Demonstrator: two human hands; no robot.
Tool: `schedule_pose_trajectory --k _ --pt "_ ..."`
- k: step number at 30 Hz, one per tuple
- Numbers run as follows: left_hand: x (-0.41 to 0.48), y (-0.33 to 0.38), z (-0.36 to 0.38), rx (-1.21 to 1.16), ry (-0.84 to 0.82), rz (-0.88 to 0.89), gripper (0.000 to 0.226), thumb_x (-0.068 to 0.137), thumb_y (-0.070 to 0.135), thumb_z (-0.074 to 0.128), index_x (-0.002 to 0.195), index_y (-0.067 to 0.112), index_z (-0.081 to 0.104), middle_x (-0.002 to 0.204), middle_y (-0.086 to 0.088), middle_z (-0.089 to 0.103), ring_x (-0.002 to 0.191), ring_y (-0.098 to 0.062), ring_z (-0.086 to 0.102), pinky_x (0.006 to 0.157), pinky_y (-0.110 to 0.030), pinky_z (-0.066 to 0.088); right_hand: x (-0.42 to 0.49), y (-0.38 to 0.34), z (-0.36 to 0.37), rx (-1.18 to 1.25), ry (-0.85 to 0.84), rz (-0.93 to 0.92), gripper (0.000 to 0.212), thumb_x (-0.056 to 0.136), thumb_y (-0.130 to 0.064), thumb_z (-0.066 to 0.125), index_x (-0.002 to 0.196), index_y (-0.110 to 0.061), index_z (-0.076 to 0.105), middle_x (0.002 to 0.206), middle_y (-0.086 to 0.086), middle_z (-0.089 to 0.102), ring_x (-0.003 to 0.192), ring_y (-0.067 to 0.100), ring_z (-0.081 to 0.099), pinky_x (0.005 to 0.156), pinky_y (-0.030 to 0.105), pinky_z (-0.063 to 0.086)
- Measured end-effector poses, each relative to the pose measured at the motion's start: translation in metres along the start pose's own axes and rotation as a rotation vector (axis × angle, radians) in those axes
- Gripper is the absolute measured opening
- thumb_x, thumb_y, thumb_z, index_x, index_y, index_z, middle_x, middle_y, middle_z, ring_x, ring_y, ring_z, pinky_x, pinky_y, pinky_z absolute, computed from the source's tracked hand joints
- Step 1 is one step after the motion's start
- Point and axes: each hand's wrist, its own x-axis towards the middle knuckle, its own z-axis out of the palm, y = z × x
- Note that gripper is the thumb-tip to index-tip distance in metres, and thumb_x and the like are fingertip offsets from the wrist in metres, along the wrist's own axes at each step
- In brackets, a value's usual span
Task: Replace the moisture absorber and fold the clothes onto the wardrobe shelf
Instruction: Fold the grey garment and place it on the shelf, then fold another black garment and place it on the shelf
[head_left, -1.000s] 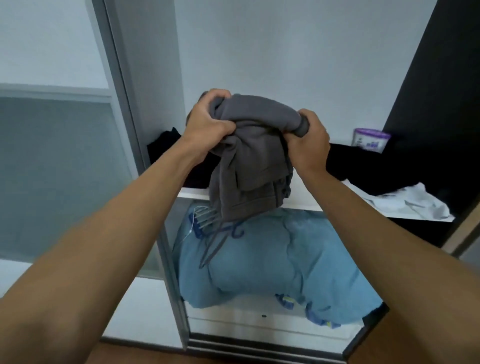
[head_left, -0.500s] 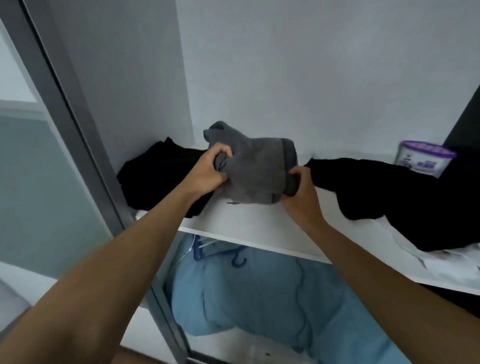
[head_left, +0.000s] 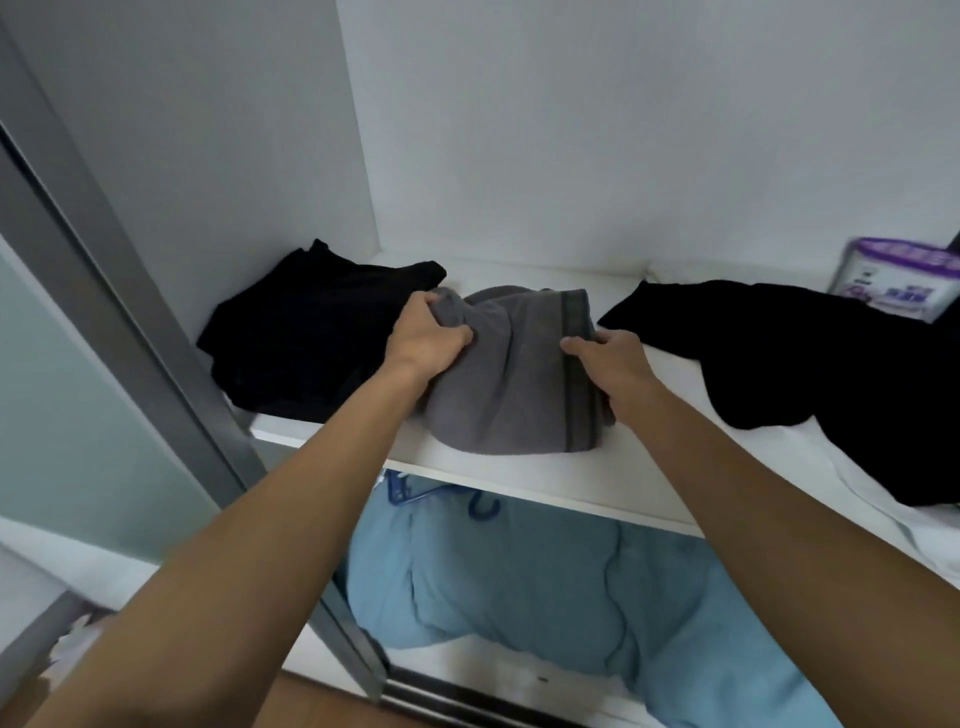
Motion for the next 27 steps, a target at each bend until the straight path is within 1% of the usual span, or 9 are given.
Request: schedule_pose_trajectory --k 3,6,8,11,14,17,21,25,27 --pt "0.008 0.018 -0.006 -0.184 -0.001 0.225 0.043 0.07 0.021 0.067 0.107 0.04 0.055 0.102 0.019 0.058 0.089 0.013 0.057 0.072 -0.005 0.047 0.003 -0.009 -0.007 0.038 0.133 -0.225 0.012 0.089 -0.017 0.063 0.078 -0.017 0.066 0.076 -0.001 0.065 0.068 0.009 0.059 0.055 0.018 0.046" --pt "0.037 0.034 -0.005 -0.287 0.044 0.141 0.04 0.075 0.016 0.064 0.111 0.033 0.056 0.103 0.012 0.063 0.091 -0.002 0.063 0.073 -0.016 0.053 0.024 -0.033 -0.018 0.136 0.234 -0.288 0.011 0.092 -0.02 0.061 0.081 -0.021 0.064 0.081 -0.007 0.067 0.069 0.0 0.061 0.065 0.018 0.05" --pt "0.055 0.033 -0.003 -0.023 -0.099 0.011 0.046 0.08 0.015 0.063 0.126 0.016 0.055 0.117 -0.003 0.064 0.105 -0.02 0.063 0.089 -0.03 0.055 0.046 -0.033 -0.018 0.031 0.235 -0.202 0.005 0.094 -0.021 0.059 0.095 -0.021 0.064 0.096 -0.003 0.069 0.08 0.005 0.062 0.077 0.026 0.05" --pt "0.057 0.02 0.007 0.538 -0.202 0.063 0.065 0.084 0.021 0.061 0.144 0.01 0.038 0.149 -0.016 0.034 0.129 -0.037 0.046 0.103 -0.045 0.045 0.067 -0.01 -0.009 -0.169 0.161 0.027 0.031 0.093 -0.028 0.062 0.116 -0.007 0.065 0.118 0.012 0.067 0.101 0.024 0.063 0.094 0.034 0.049" --pt "0.045 0.014 0.028 0.541 -0.157 0.337 0.059 0.088 0.027 0.055 0.144 0.018 0.04 0.157 -0.009 0.027 0.141 -0.032 0.031 0.109 -0.046 0.038 0.06 0.002 0.006 -0.241 0.109 0.095 0.058 0.092 -0.048 0.057 0.131 -0.005 0.056 0.127 0.012 0.063 0.117 0.031 0.058 0.104 0.041 0.045" --pt "0.035 -0.003 0.04 0.772 -0.29 0.381 0.043 0.095 0.043 0.042 0.128 0.021 0.055 0.139 -0.008 0.052 0.127 -0.032 0.047 0.103 -0.047 0.04 0.041 0.015 0.015 -0.384 0.081 0.037 0.055 0.096 -0.05 0.048 0.132 -0.008 0.052 0.128 0.012 0.062 0.117 0.033 0.058 0.104 0.044 0.044" --pt "0.037 -0.005 0.033 0.855 -0.264 0.411 0.035 0.087 0.048 0.043 0.101 0.022 0.061 0.112 -0.005 0.064 0.1 -0.027 0.057 0.083 -0.043 0.04 0.022 0.021 -0.002 -0.579 -0.039 0.03 0.046 0.095 -0.046 0.049 0.122 -0.01 0.055 0.124 0.013 0.063 0.109 0.03 0.061 0.098 0.042 0.048" --pt "0.04 0.003 0.049 0.922 -0.22 0.44 0.053 0.09 0.049 0.045 0.13 0.015 0.055 0.141 -0.013 0.047 0.129 -0.034 0.043 0.104 -0.055 0.034 0.027 0.0 0.002 -0.634 0.144 -0.099 0.082 0.089 -0.04 0.06 0.153 -0.01 0.019 0.156 0.015 0.031 0.137 0.037 0.038 0.111 0.051 0.036" --pt "0.039 -0.007 0.053 0.871 -0.311 0.386 0.057 0.093 0.048 0.041 0.14 0.016 0.047 0.153 -0.01 0.036 0.141 -0.033 0.031 0.112 -0.056 0.028 0.025 -0.001 0.022 -0.689 0.112 -0.183 0.075 0.094 -0.045 0.053 0.155 -0.017 0.019 0.162 0.012 0.021 0.144 0.036 0.027 0.114 0.053 0.03"
